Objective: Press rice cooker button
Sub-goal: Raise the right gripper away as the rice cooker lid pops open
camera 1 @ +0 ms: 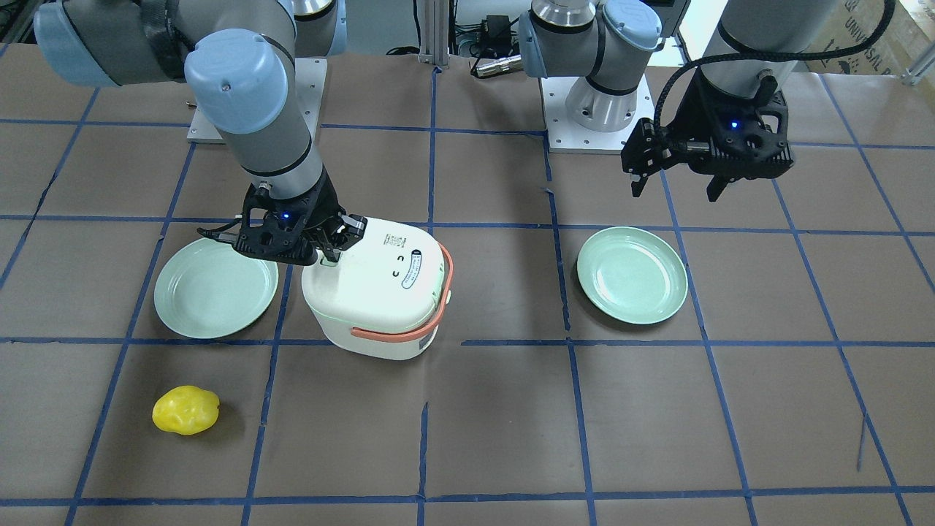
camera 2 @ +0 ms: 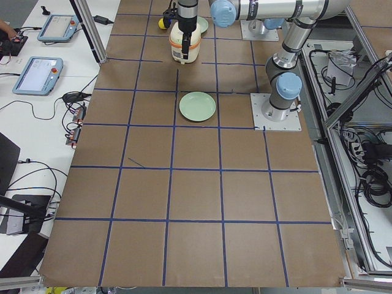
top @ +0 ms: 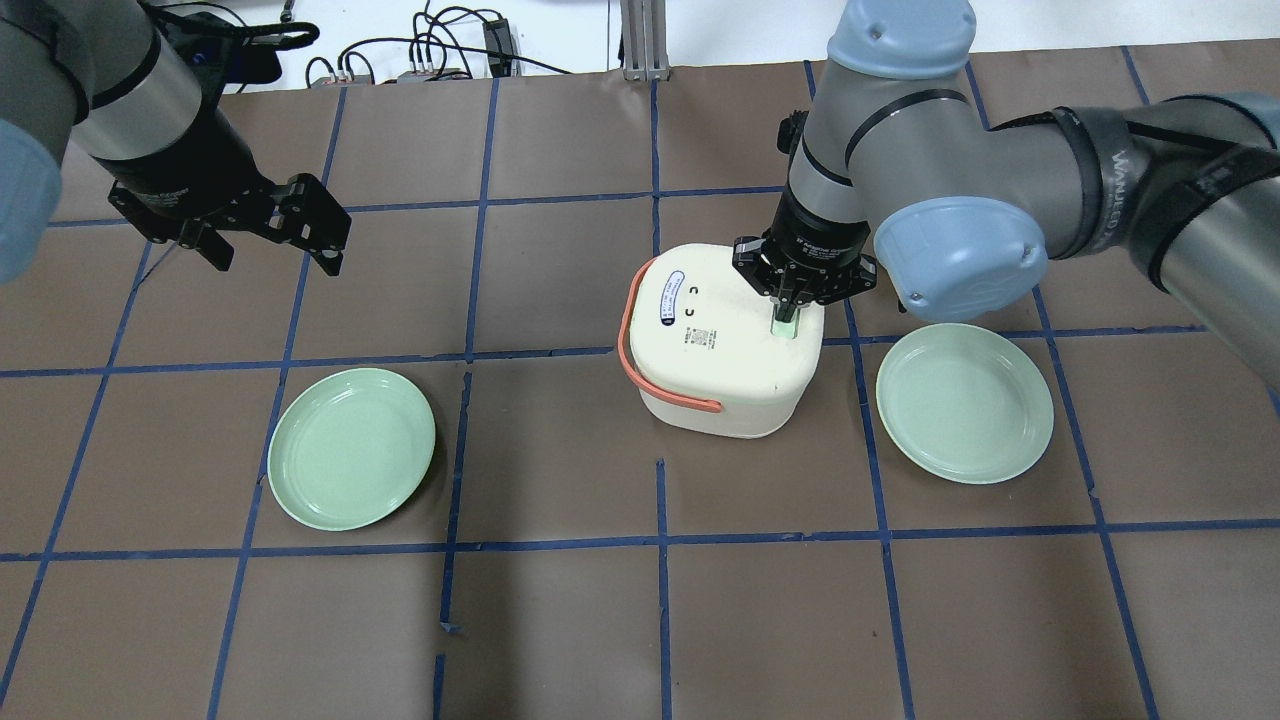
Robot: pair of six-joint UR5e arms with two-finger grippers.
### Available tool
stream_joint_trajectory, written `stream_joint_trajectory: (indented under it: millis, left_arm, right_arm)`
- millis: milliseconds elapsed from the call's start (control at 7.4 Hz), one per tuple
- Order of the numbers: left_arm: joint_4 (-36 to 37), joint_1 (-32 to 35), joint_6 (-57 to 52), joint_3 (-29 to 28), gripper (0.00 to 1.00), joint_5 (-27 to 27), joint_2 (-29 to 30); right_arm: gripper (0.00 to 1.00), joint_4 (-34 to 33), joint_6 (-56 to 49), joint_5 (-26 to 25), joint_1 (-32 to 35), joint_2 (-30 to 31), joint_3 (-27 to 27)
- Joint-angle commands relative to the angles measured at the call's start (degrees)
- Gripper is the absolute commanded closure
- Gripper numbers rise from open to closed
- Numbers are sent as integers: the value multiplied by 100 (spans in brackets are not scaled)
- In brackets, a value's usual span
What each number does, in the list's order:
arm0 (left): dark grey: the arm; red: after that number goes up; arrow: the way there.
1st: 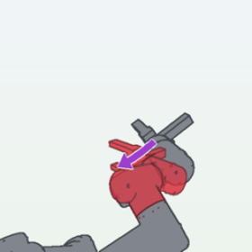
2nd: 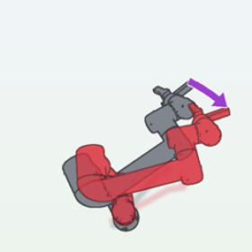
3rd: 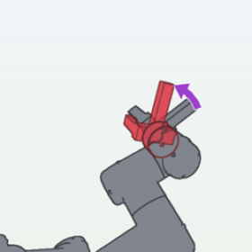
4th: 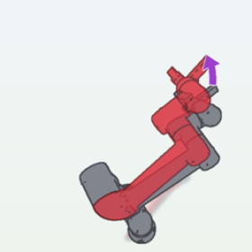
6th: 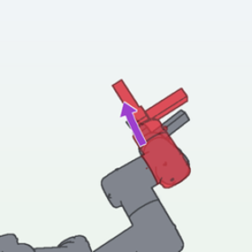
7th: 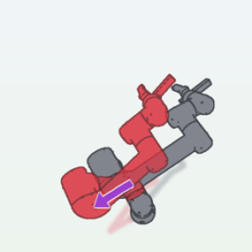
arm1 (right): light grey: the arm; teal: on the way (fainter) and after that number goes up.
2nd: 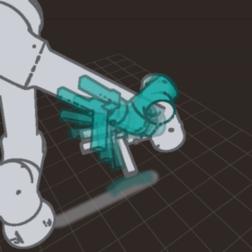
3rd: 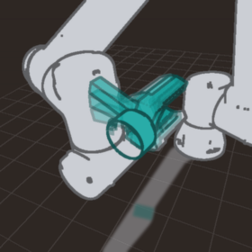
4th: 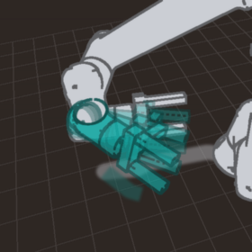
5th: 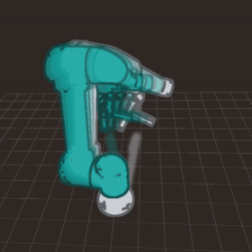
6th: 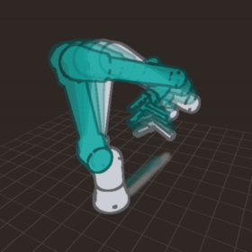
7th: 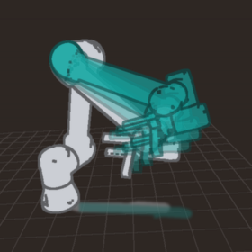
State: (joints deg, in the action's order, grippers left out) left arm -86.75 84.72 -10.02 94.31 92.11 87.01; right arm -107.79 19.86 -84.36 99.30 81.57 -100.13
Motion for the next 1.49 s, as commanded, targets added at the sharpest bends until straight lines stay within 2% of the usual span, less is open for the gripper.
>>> stream_joint_trajectory:
  millis: [0, 270, 676, 1081, 1351]
  left_arm:
    - [0, 0, 0, 0, 0, 0, 0]
    - [0, 0, 0, 0, 0, 0, 0]
    - [0, 0, 0, 0, 0, 0, 0]
    - [0, 0, 0, 0, 0, 0, 0]
    - [0, 0, 0, 0, 0, 0, 0]
  right_arm:
    - [94, -6, 0, 7, 2, -1, 3]
    - [94, 3, -9, -10, -7, -1, 72]
    - [91, 187, -61, -19, -7, -1, 564]
    - [91, 1326, -367, -89, -103, -19, 1484]
    - [88, 2151, -824, -194, -488, 42, 1899]
